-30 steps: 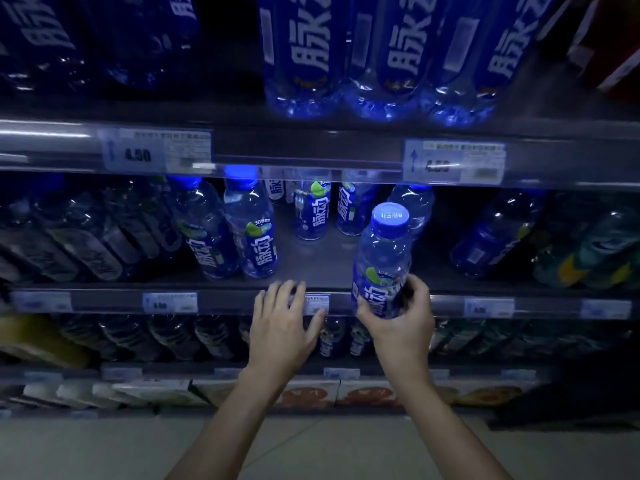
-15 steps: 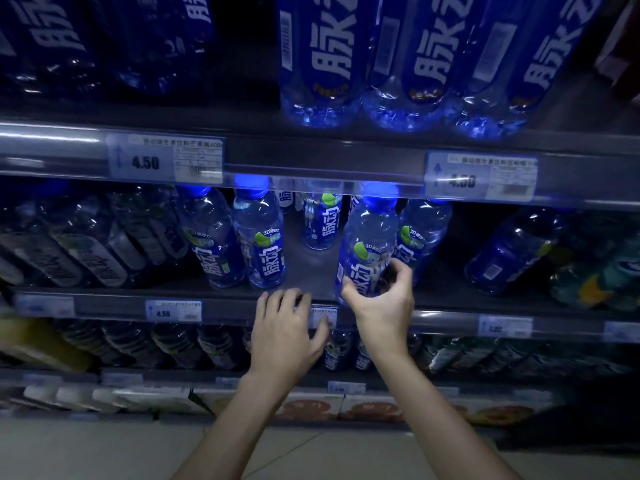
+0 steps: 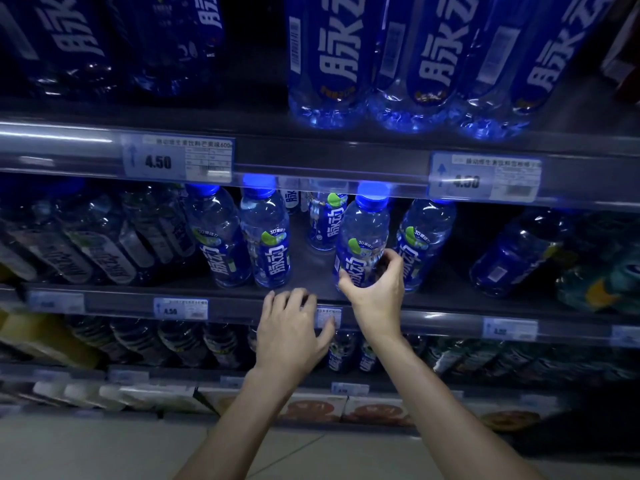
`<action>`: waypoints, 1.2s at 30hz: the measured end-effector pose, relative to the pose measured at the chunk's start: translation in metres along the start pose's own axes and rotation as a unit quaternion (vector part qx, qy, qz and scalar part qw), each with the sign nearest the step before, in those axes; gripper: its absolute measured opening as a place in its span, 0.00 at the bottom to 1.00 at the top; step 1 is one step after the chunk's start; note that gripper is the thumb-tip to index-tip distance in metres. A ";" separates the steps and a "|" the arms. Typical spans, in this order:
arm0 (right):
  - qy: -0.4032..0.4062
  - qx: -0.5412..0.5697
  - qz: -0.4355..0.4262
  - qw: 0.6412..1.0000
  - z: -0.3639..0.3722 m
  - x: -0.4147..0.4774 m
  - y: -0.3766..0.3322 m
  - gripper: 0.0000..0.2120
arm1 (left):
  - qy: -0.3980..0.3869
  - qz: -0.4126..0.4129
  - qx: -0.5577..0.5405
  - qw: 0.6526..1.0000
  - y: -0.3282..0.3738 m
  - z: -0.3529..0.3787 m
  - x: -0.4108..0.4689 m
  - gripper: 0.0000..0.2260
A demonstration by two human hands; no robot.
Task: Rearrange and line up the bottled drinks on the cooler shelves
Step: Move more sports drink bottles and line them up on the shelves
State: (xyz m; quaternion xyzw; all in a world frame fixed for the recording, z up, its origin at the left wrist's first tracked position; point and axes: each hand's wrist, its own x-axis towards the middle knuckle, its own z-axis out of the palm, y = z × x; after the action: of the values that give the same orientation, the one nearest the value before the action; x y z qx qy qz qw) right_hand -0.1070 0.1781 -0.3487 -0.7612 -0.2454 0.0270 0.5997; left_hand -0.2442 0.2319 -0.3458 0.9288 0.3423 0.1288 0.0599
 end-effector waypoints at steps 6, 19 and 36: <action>-0.004 -0.016 -0.020 1.000 0.000 -0.001 0.001 0.33 | -0.008 0.016 -0.047 0.999 -0.008 -0.004 0.004 0.20; -0.026 -0.023 -0.123 0.992 0.040 -0.063 -0.038 0.20 | 0.184 -0.279 -0.302 0.893 -0.100 -0.032 0.010 0.23; -0.082 0.009 0.001 0.997 0.102 -0.030 -0.053 0.31 | 0.154 -0.267 -0.360 0.881 -0.127 -0.034 0.036 0.24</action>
State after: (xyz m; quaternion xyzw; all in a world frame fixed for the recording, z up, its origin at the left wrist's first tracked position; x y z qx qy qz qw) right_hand -0.1861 0.2657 -0.3355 -0.7513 -0.2925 0.0922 0.5844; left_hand -0.3059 0.3529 -0.3314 0.6851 0.5122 0.3640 0.3685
